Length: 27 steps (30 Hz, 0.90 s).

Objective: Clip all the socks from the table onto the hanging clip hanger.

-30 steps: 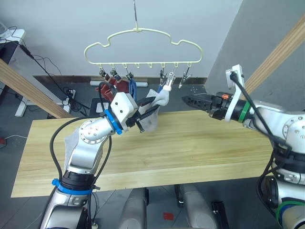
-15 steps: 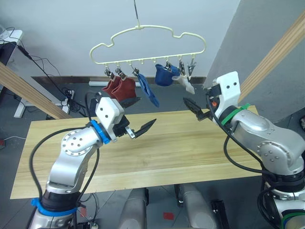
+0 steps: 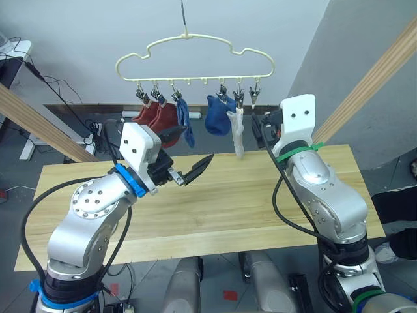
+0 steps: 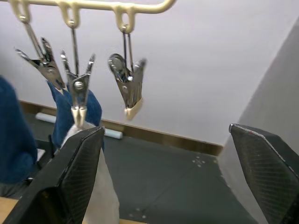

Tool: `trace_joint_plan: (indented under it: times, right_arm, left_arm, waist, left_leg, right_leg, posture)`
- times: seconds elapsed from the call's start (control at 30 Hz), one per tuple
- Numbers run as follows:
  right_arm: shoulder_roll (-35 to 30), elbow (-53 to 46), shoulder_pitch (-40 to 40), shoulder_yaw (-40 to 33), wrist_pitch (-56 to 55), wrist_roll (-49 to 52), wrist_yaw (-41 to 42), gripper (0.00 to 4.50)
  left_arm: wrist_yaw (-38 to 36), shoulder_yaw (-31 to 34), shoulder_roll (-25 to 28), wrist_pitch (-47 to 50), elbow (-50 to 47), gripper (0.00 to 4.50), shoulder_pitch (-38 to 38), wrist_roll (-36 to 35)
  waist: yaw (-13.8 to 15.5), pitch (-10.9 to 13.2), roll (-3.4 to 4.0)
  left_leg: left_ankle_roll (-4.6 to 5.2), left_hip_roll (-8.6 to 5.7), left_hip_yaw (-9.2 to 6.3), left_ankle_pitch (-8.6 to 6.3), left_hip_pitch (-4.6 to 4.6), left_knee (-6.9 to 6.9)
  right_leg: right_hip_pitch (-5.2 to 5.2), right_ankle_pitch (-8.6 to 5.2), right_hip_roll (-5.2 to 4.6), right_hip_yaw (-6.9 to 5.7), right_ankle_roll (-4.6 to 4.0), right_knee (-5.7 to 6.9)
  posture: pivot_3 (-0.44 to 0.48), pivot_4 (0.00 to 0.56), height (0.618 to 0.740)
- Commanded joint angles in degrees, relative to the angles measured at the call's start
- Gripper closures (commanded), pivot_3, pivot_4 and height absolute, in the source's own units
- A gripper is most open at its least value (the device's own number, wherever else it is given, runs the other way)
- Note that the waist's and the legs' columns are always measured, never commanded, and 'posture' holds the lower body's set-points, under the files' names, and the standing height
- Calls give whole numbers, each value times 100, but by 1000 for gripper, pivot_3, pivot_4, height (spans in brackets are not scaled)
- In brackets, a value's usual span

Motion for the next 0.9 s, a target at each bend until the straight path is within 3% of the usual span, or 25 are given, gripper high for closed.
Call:
trace_joint_plan:
  times: [0.03,0.17,0.4,0.8,0.9]
  right_arm:
    - [270,-5,-158,50,-254,-386,-51,180]
    - [533,99,-233,37,-373,-615,104,1264]
    - [828,285,-322,29,-487,-929,280,1264]
    - [1284,875,-594,-120,-877,-1475,248,1264]
    - [1333,997,-635,-167,-948,-1563,273,1831]
  left_arm:
    - [123,173,24,13,-301,3,-17,-105]
    - [185,309,-16,241,-453,0,-109,-525]
    - [418,587,-13,637,-531,0,-427,-1228]
    - [618,422,74,622,-581,0,-448,-1195]
    - [649,405,78,627,-581,0,-448,-1201]
  waist:
    - [-2,0,0]
    - [0,0,0]
    - [31,0,0]
    - [39,0,0]
    - [42,0,0]
  left_leg:
    - [-1,0,1,0,1,0]
    - [-2,1,-2,1,1,-1]
    - [-2,0,-1,1,1,1]
    - [-4,0,1,2,1,1]
    - [-4,0,0,2,1,1]
  right_leg:
    - [0,0,0,0,0,0]
    - [-1,0,0,-3,-1,2]
    - [0,1,0,-3,-1,2]
    - [-2,1,0,-2,-3,4]
    - [-1,1,0,-1,-3,4]
  posture:
    - [38,364,740]
    - [44,360,740]
    - [48,354,740]
    - [52,356,740]
    - [55,358,740]
